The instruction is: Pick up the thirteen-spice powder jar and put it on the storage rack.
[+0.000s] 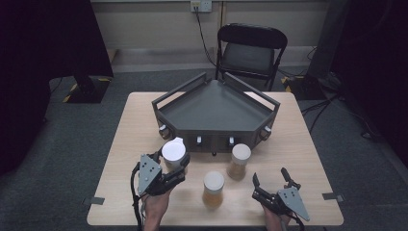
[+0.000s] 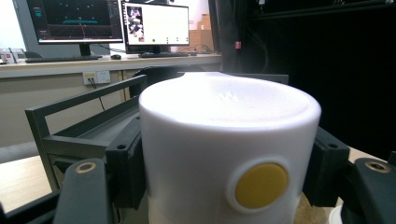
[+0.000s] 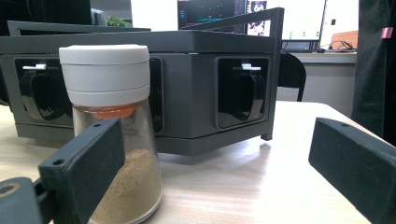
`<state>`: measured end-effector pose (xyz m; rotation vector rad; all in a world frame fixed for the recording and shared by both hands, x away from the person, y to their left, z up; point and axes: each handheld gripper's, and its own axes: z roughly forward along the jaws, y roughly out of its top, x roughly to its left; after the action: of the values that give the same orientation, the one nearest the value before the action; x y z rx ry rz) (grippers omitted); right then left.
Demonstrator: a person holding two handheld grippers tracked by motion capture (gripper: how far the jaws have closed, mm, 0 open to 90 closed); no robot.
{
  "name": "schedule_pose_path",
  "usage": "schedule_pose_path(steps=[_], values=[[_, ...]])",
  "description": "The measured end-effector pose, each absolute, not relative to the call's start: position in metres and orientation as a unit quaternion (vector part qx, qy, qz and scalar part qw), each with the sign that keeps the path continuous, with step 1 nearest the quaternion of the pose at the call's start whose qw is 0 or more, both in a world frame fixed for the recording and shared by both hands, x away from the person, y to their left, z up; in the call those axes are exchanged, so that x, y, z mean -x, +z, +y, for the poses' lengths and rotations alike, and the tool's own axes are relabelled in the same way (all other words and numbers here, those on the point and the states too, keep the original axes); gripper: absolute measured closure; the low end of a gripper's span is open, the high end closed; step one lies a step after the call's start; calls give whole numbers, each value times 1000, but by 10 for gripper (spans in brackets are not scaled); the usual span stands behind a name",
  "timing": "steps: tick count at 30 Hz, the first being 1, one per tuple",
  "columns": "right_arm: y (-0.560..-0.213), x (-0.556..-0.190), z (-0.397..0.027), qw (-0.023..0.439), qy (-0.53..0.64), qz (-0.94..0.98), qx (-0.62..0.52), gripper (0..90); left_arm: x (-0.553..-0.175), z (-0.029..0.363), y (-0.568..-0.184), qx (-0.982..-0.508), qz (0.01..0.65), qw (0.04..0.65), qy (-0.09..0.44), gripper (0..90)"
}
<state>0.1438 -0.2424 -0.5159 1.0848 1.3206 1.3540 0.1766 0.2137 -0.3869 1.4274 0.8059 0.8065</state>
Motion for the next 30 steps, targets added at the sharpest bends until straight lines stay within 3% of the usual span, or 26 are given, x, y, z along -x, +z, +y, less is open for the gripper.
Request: schedule_pose_path(steps=[30], values=[[-516, -143, -243, 462, 551, 537, -441, 25, -222, 205, -357, -620, 349, 611, 348, 309]])
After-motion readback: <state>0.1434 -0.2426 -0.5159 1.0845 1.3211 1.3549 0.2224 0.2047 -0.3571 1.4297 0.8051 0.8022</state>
